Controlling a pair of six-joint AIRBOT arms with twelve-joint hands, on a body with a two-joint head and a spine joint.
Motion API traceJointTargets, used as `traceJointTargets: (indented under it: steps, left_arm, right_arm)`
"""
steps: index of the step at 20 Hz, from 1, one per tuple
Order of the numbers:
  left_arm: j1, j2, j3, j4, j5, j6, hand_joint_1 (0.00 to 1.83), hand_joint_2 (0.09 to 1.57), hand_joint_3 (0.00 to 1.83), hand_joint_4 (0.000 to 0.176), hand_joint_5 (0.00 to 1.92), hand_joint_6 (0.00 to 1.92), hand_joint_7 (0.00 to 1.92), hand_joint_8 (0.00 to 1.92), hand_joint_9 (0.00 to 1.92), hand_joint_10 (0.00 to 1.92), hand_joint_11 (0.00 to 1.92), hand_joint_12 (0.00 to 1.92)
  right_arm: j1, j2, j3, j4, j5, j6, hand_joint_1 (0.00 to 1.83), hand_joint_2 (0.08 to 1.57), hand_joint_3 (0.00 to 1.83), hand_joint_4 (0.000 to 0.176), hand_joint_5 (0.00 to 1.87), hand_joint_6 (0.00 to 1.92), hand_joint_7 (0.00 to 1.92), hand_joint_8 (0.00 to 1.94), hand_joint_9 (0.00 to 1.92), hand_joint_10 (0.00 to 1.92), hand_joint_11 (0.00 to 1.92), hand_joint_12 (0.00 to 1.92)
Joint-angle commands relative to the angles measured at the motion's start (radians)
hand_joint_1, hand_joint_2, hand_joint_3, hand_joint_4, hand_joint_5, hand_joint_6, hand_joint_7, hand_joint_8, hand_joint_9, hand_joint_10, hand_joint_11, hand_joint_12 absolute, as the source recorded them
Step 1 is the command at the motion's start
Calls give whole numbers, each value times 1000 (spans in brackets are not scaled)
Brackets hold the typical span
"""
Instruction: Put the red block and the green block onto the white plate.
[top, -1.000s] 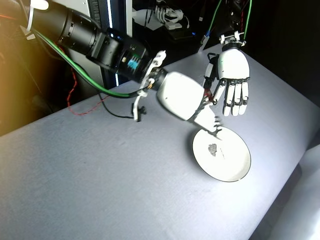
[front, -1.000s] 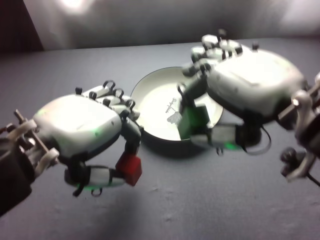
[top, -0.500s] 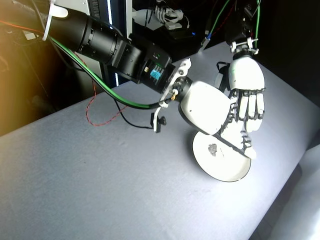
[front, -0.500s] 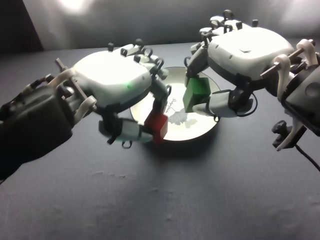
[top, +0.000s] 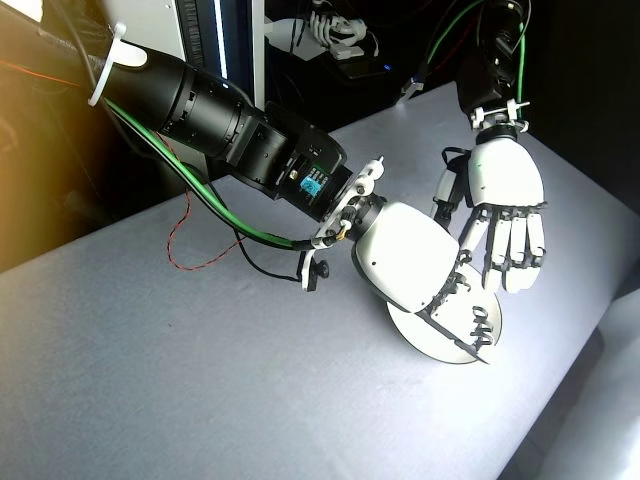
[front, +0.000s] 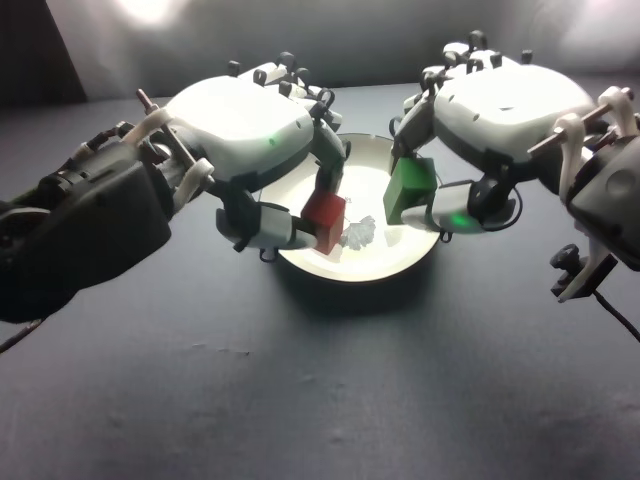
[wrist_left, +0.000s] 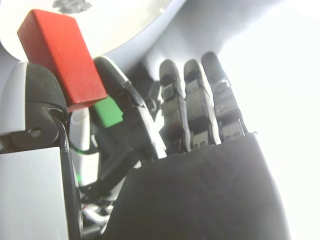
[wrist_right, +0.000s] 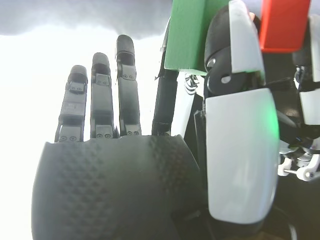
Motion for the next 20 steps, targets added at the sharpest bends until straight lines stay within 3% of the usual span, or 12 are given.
traceJointTargets:
  steps: [1, 6, 10, 13, 14, 15, 16, 17, 18, 19, 20]
  left_arm:
    - [-13, 3, 9, 24, -114, -7, 1003, 1115, 0, 176, 971, 995, 426, 5, 229, 6, 0, 667]
    - [-7, -8, 34, 34, -117, -17, 983, 1135, 4, 176, 926, 1066, 445, 1, 248, 9, 0, 672]
    - [0, -11, 41, 34, -125, -21, 1000, 1119, 1, 176, 961, 1009, 468, 4, 264, 11, 0, 702]
    - [13, -12, 44, 32, -132, -24, 989, 1132, 3, 176, 931, 1049, 471, 2, 274, 11, 0, 806]
    - [16, -12, 44, 29, -138, -26, 911, 1210, 1, 176, 779, 1272, 416, 7, 233, 12, 0, 761]
    - [21, -12, 44, 26, -147, -28, 678, 1193, 0, 133, 557, 572, 369, 1, 209, 4, 0, 619]
    - [22, -12, 44, 25, -149, -29, 574, 1161, 0, 106, 533, 213, 332, 4, 203, 2, 0, 631]
    - [22, -14, 44, 25, -149, -29, 514, 1151, 0, 82, 501, 71, 296, 0, 189, 0, 0, 620]
    - [24, -16, 44, 26, -150, -29, 287, 1179, 7, 23, 372, 16, 238, 0, 157, 0, 0, 540]
    - [25, -16, 43, 27, -151, -29, 287, 1179, 7, 23, 372, 16, 238, 0, 157, 0, 0, 540]
    - [29, -17, 41, 29, -154, -29, 16, 1212, 10, 0, 187, 0, 148, 0, 94, 2, 0, 377]
  right_arm:
    - [2, 10, 6, -54, 78, 6, 1047, 1060, 2, 176, 1085, 803, 438, 1, 200, 0, 0, 0]
    - [-22, 0, 30, -54, 90, 12, 1051, 1060, 1, 176, 1087, 800, 462, 4, 226, 4, 0, 0]
    - [-28, -2, 38, -55, 91, 12, 1049, 1062, 1, 176, 1084, 806, 439, 3, 215, 1, 0, 0]
    - [-34, -4, 41, -55, 94, 12, 1047, 1060, 2, 176, 1081, 806, 440, 0, 213, 2, 0, 0]
    - [-36, -4, 41, -55, 94, 12, 984, 985, 0, 107, 868, 392, 426, 5, 218, 2, 0, 0]
    - [-37, -4, 42, -55, 94, 12, 946, 938, 0, 91, 758, 153, 424, 1, 191, 4, 0, 0]
    - [-38, -5, 43, -55, 94, 12, 824, 944, 4, 113, 670, 68, 372, 0, 138, 0, 0, 0]
    - [-39, -5, 43, -55, 94, 12, 689, 970, 15, 135, 597, 24, 301, 0, 82, 0, 0, 0]
    - [-39, -6, 43, -55, 94, 12, 513, 1011, 30, 113, 472, 8, 235, 0, 48, 0, 0, 0]
    - [-39, -6, 43, -55, 94, 12, 513, 1011, 30, 113, 472, 8, 235, 0, 48, 0, 0, 0]
    - [-39, -7, 43, -55, 94, 12, 333, 1059, 15, 80, 281, 0, 163, 0, 15, 0, 0, 0]
